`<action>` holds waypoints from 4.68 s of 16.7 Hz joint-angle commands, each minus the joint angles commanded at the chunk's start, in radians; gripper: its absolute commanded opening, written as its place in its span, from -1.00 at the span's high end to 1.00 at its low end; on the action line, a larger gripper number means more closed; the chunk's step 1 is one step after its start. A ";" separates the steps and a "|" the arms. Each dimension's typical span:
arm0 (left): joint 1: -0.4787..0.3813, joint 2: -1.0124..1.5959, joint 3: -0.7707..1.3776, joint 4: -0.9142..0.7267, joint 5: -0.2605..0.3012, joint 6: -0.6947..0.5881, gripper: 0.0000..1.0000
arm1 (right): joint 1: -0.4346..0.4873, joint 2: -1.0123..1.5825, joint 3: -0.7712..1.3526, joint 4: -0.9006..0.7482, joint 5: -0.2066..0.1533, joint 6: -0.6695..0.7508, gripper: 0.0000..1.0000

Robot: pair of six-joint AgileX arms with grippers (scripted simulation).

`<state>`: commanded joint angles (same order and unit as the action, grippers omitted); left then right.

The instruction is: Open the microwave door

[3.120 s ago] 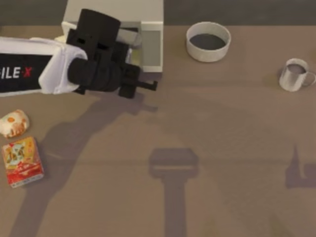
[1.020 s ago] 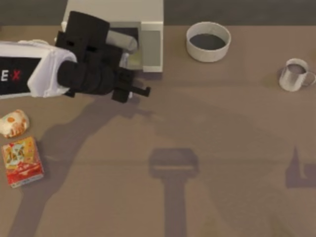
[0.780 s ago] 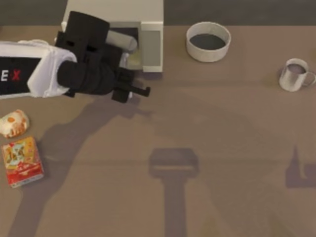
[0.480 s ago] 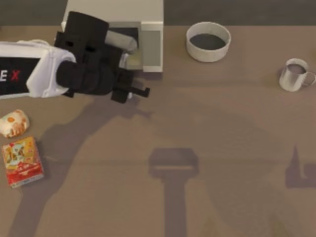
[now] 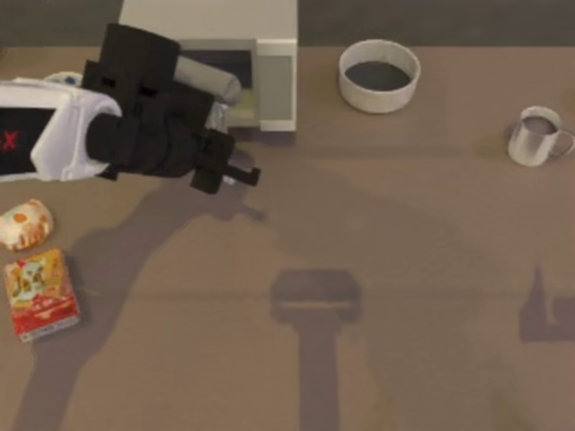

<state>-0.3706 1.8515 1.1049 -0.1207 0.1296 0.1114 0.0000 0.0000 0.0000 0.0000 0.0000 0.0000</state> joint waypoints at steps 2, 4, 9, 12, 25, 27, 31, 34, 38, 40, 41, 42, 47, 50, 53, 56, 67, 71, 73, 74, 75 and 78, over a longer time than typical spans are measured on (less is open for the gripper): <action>0.000 0.000 0.000 0.000 0.000 0.000 1.00 | 0.000 0.000 0.000 0.000 0.000 0.000 -1.00; 0.000 0.000 0.000 0.000 0.000 0.000 1.00 | 0.000 0.000 0.000 0.000 0.000 0.000 -1.00; 0.000 0.000 0.000 0.000 0.000 0.000 1.00 | 0.000 0.000 0.000 0.000 0.000 0.000 -1.00; 0.000 0.000 0.000 0.000 0.000 0.000 1.00 | 0.000 0.000 0.000 0.000 0.000 0.000 -1.00; -0.006 0.000 0.000 -0.001 0.009 -0.003 1.00 | 0.000 0.000 0.000 0.000 0.000 0.000 -1.00; 0.004 -0.005 -0.009 -0.005 0.024 0.019 1.00 | 0.000 0.000 0.000 0.000 0.000 0.000 -1.00; 0.027 -0.023 -0.023 -0.006 0.059 0.070 1.00 | 0.000 0.000 0.000 0.000 0.000 0.000 -1.00; 0.040 -0.028 -0.033 -0.011 0.078 0.094 1.00 | 0.000 0.000 0.000 0.000 0.000 0.000 -1.00; 0.040 -0.028 -0.033 -0.011 0.078 0.094 1.00 | 0.000 0.000 0.000 0.000 0.000 0.000 -1.00; 0.040 -0.028 -0.033 -0.011 0.078 0.094 1.00 | 0.000 0.000 0.000 0.000 0.000 0.000 -1.00; 0.040 -0.028 -0.033 -0.011 0.078 0.094 1.00 | 0.000 0.000 0.000 0.000 0.000 0.000 -1.00; 0.040 -0.028 -0.033 -0.011 0.078 0.094 1.00 | 0.000 0.000 0.000 0.000 0.000 0.000 -1.00; 0.040 -0.028 -0.033 -0.011 0.078 0.094 1.00 | 0.000 0.000 0.000 0.000 0.000 0.000 -1.00; 0.040 -0.028 -0.033 -0.011 0.078 0.094 1.00 | 0.000 0.000 0.000 0.000 0.000 0.000 -1.00; 0.040 -0.028 -0.033 -0.011 0.078 0.094 1.00 | 0.000 0.000 0.000 0.000 0.000 0.000 -1.00; 0.040 -0.028 -0.033 -0.011 0.078 0.094 1.00 | 0.000 0.000 0.000 0.000 0.000 0.000 -1.00; 0.078 -0.047 -0.051 -0.031 0.149 0.184 1.00 | 0.000 0.000 0.000 0.000 0.000 0.000 -1.00; 0.086 -0.049 -0.056 -0.036 0.160 0.200 1.00 | 0.000 0.000 0.000 0.000 0.000 0.000 -1.00; 0.086 -0.049 -0.056 -0.036 0.160 0.200 1.00 | 0.000 0.000 0.000 0.000 0.000 0.000 -1.00; 0.086 -0.049 -0.056 -0.036 0.160 0.200 1.00 | 0.000 0.000 0.000 0.000 0.000 0.000 -1.00; 0.086 -0.049 -0.056 -0.036 0.160 0.200 1.00 | 0.000 0.000 0.000 0.000 0.000 0.000 -1.00; 0.086 -0.049 -0.056 -0.036 0.160 0.200 1.00 | 0.000 0.000 0.000 0.000 0.000 0.000 -1.00</action>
<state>-0.2846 1.8022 1.0490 -0.1568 0.2898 0.3118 0.0000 0.0000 0.0000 0.0000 0.0000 0.0000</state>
